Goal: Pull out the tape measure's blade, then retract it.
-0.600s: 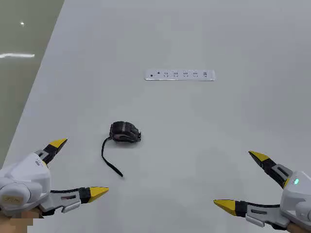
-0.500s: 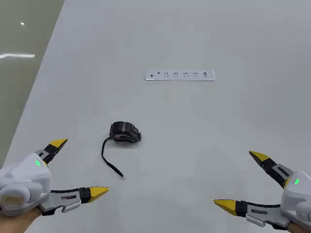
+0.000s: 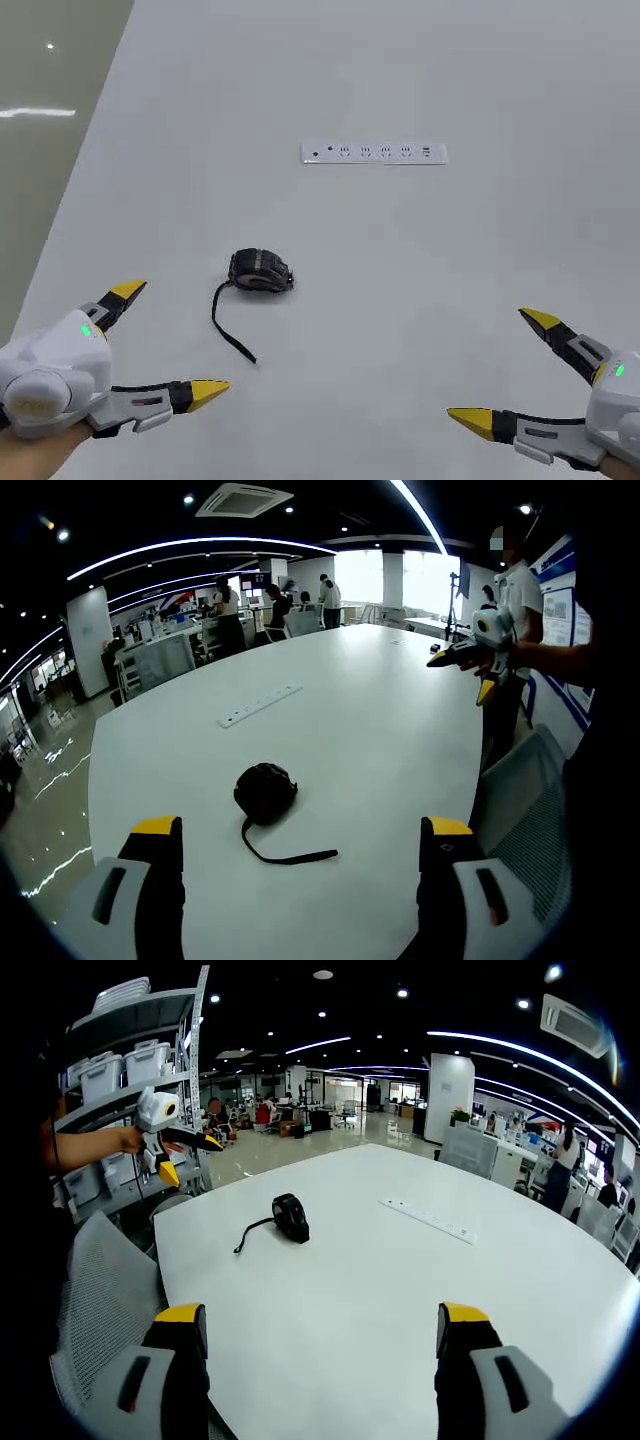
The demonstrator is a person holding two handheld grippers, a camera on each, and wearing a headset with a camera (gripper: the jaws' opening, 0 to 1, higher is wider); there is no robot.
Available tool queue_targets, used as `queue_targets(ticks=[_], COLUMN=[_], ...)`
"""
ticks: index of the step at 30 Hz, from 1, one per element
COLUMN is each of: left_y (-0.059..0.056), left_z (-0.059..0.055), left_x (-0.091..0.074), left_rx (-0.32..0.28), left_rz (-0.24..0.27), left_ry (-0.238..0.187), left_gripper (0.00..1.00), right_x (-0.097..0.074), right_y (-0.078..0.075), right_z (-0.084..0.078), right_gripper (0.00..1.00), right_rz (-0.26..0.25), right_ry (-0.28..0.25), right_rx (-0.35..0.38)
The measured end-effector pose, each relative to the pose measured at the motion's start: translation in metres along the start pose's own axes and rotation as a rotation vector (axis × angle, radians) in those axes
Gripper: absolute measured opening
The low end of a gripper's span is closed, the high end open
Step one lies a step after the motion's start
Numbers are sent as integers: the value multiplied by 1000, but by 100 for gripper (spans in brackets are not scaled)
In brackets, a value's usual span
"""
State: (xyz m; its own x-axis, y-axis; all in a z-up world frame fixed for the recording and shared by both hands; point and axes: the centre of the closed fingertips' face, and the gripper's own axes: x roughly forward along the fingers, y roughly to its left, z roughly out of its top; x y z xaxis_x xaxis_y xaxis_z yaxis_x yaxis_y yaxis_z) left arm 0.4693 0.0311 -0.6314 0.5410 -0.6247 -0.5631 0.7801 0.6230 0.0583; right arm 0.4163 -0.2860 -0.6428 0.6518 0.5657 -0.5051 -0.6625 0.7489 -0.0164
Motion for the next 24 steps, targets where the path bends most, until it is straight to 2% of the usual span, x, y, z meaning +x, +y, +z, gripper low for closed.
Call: queue_targets(ticks=[24], left_y=[14], left_z=[3], left_x=[15], left_rx=[77], left_rz=[-42], left_ry=[32], left_gripper=[94], right_x=[15], right_y=[-6], right_z=[0], right_gripper=[93], right_rz=[59], right_ry=[21], right_rx=[-55])
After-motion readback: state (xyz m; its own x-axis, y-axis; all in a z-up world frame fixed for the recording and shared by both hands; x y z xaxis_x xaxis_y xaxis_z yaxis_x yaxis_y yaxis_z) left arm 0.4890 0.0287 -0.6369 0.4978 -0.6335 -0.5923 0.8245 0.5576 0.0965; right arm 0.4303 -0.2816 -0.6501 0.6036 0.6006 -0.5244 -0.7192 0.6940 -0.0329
